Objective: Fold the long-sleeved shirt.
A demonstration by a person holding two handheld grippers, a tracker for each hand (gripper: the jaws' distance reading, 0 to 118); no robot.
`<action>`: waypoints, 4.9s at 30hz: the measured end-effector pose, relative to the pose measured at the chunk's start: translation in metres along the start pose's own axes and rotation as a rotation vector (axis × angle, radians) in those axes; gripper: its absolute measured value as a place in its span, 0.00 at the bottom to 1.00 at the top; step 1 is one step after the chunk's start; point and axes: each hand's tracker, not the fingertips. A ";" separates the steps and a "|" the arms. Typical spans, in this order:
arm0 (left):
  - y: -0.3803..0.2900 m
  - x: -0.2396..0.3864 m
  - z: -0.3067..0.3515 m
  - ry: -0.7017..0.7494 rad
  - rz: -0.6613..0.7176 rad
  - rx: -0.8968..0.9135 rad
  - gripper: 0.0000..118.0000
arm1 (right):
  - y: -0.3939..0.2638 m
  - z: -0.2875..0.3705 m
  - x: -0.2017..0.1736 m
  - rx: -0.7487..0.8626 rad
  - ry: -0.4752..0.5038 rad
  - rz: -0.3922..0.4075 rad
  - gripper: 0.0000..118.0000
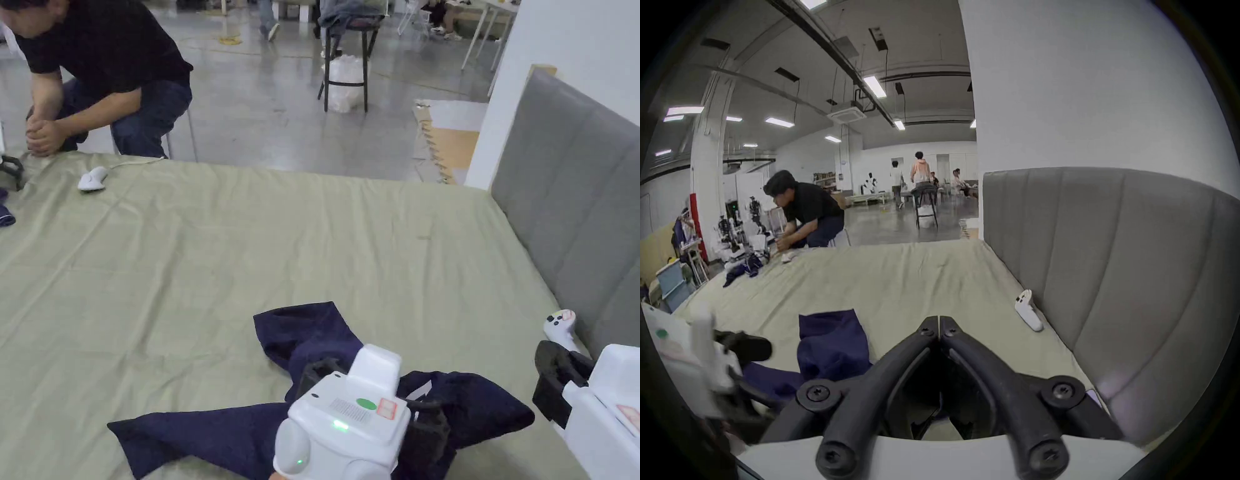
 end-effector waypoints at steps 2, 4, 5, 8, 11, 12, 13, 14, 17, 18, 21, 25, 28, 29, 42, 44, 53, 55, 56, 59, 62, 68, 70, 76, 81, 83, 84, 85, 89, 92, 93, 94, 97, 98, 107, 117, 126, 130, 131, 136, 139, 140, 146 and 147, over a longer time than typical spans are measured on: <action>0.004 -0.024 0.027 0.041 0.028 0.052 0.94 | 0.006 0.006 -0.006 0.020 0.001 0.013 0.00; 0.003 -0.050 0.048 0.165 0.042 0.092 0.93 | 0.007 0.010 -0.012 0.030 0.014 0.021 0.00; 0.001 -0.064 0.056 0.223 0.056 0.126 0.92 | 0.006 0.014 -0.016 0.031 0.015 0.021 0.00; -0.008 -0.103 0.064 0.319 0.108 0.153 0.44 | -0.006 0.013 -0.025 0.011 0.023 0.009 0.00; -0.018 -0.139 0.060 0.309 0.196 0.120 0.06 | -0.028 0.010 -0.026 -0.065 0.048 -0.028 0.00; -0.020 -0.147 0.059 0.301 0.209 0.122 0.05 | -0.035 0.009 -0.024 -0.084 0.036 -0.040 0.00; -0.021 -0.151 0.059 0.318 0.198 0.117 0.04 | -0.040 0.009 -0.021 -0.103 0.032 -0.053 0.00; -0.023 -0.150 0.062 0.330 0.196 0.110 0.03 | -0.044 0.007 -0.017 -0.134 0.031 -0.069 0.01; -0.022 -0.158 0.061 0.298 0.224 0.107 0.03 | -0.049 -0.008 0.000 -0.242 0.006 -0.108 0.88; -0.022 -0.160 0.059 0.293 0.228 0.103 0.03 | -0.052 -0.017 0.006 -0.289 -0.003 -0.110 1.00; -0.025 -0.159 0.051 0.280 0.221 0.086 0.03 | -0.076 -0.050 0.035 -0.350 -0.022 -0.102 0.99; -0.031 -0.160 0.033 0.254 0.235 0.033 0.03 | -0.115 -0.104 0.059 -0.501 -0.042 -0.072 0.98; -0.034 -0.160 0.017 0.244 0.249 -0.004 0.03 | -0.149 -0.140 0.072 -0.617 0.002 -0.124 0.68; -0.036 -0.162 0.012 0.233 0.256 -0.018 0.03 | -0.145 -0.133 0.063 -0.642 0.007 -0.112 0.49; 0.026 -0.218 -0.156 0.153 0.346 -0.213 0.94 | -0.150 -0.119 0.063 -0.586 0.081 -0.164 0.09; 0.024 -0.224 -0.192 0.149 0.388 -0.279 0.94 | -0.149 -0.118 0.064 -0.588 0.086 -0.180 0.09; 0.006 -0.241 -0.186 0.043 0.497 -0.279 0.07 | -0.129 -0.100 0.053 -0.548 0.104 -0.184 0.09; 0.013 -0.245 -0.163 0.000 0.486 -0.209 0.07 | -0.116 -0.086 0.050 -0.470 0.115 -0.232 0.09; 0.019 -0.245 -0.148 0.035 0.434 -0.173 0.07 | -0.105 -0.077 0.049 -0.427 0.127 -0.259 0.09; 0.041 -0.242 -0.097 0.005 0.378 -0.063 0.07 | -0.065 -0.055 0.046 -0.299 0.162 -0.231 0.09; 0.068 -0.234 -0.040 -0.005 0.351 0.051 0.07 | -0.025 -0.040 0.031 -0.216 0.209 -0.160 0.09; 0.143 -0.272 0.054 0.010 0.300 0.309 0.07 | 0.072 -0.020 0.008 -0.057 0.201 -0.011 0.09; 0.170 -0.266 0.097 0.040 0.258 0.383 0.07 | 0.107 -0.017 0.006 -0.008 0.185 0.016 0.09; 0.247 -0.287 0.181 0.070 0.214 0.532 0.07 | 0.221 -0.006 0.003 0.113 0.220 -0.004 0.09; 0.312 -0.287 0.219 0.163 0.146 0.605 0.07 | 0.314 0.010 -0.024 0.214 0.213 0.035 0.09; 0.337 -0.290 0.228 0.175 0.143 0.624 0.07 | 0.347 0.008 -0.035 0.242 0.205 0.042 0.09; 0.348 -0.290 0.231 0.184 0.149 0.638 0.07 | 0.363 0.007 -0.040 0.257 0.194 0.046 0.09; 0.359 -0.291 0.232 0.190 0.162 0.647 0.07 | 0.377 -0.004 -0.036 0.270 0.175 0.035 0.09; 0.398 -0.282 0.232 0.276 0.127 0.666 0.07 | 0.432 -0.028 -0.050 0.299 0.121 0.052 0.09; 0.430 -0.288 0.226 0.312 0.126 0.665 0.07 | 0.470 -0.043 -0.063 0.323 0.080 0.068 0.09; 0.439 -0.290 0.222 0.317 0.126 0.669 0.07 | 0.480 -0.048 -0.066 0.335 0.073 0.078 0.09; 0.457 -0.308 0.211 0.329 0.132 0.674 0.07 | 0.493 -0.055 -0.071 0.345 0.052 0.093 0.09; 0.491 -0.319 0.196 0.366 0.110 0.676 0.07 | 0.526 -0.073 -0.084 0.377 0.035 0.131 0.09; 0.495 -0.305 0.195 0.386 0.092 0.671 0.07 | 0.537 -0.081 -0.088 0.384 0.027 0.133 0.09; 0.556 -0.335 0.149 0.426 0.051 0.710 0.07 | 0.576 -0.136 -0.106 0.486 -0.006 0.086 0.09; 0.490 -0.348 0.075 0.398 0.085 0.638 0.07 | 0.503 -0.188 -0.097 0.437 0.036 0.060 0.09; 0.339 -0.337 0.053 0.343 0.077 0.470 0.07 | 0.354 -0.172 -0.071 0.244 0.098 0.105 0.09; 0.262 -0.326 0.063 0.281 0.130 0.379 0.07 | 0.274 -0.143 -0.057 0.154 0.120 0.110 0.09; 0.240 -0.322 0.066 0.280 0.149 0.386 0.07 | 0.254 -0.135 -0.052 0.132 0.132 0.093 0.09; 0.130 -0.294 0.073 0.262 0.167 0.239 0.07 | 0.135 -0.092 -0.038 -0.009 0.158 0.109 0.09; 0.063 -0.284 0.082 0.233 0.187 0.163 0.07 | 0.072 -0.061 -0.029 -0.077 0.189 0.110 0.09; 0.043 -0.281 0.088 0.218 0.206 0.162 0.07 | 0.053 -0.050 -0.027 -0.087 0.183 0.097 0.09; -0.060 -0.254 0.134 0.113 0.272 0.012 0.07 | -0.046 0.021 -0.028 -0.316 0.243 0.179 0.09; -0.076 -0.248 0.140 0.086 0.255 -0.049 0.07 | -0.058 0.028 -0.030 -0.360 0.289 0.210 0.09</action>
